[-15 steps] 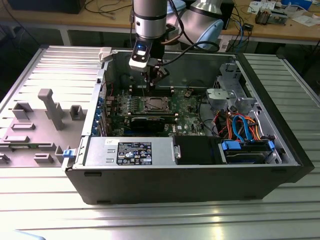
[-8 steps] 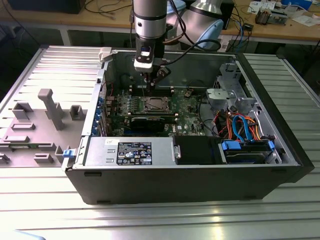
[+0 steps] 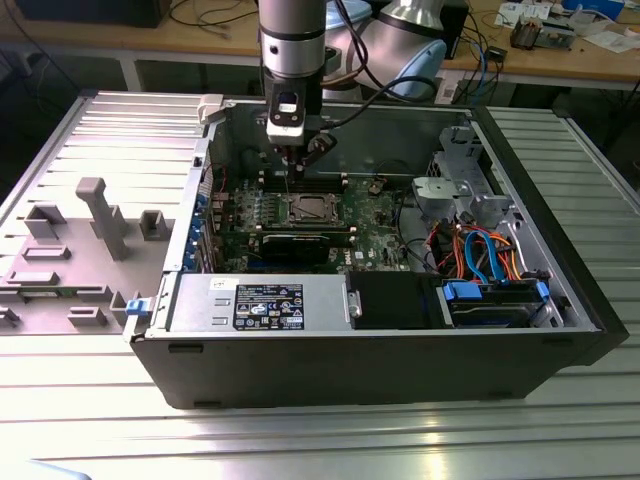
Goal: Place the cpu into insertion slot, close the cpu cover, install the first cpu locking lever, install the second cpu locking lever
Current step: 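Install the first cpu locking lever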
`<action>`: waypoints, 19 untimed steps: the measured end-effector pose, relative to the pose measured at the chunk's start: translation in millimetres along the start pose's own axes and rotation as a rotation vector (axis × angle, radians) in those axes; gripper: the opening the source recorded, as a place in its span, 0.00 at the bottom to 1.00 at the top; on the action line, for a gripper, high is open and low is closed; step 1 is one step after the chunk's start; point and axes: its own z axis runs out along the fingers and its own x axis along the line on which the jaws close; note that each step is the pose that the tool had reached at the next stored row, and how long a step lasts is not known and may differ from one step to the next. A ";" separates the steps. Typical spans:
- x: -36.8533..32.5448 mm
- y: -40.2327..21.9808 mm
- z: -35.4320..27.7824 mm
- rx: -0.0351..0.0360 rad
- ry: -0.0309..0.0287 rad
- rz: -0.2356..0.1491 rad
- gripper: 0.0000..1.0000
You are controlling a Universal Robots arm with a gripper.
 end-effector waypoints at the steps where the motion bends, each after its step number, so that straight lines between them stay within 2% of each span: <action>1: 0.0 0.0 0.1 -0.0007 0.0002 -0.018 0.11; 19: 0.0 0.0 0.7 -0.0118 0.0040 -0.302 0.11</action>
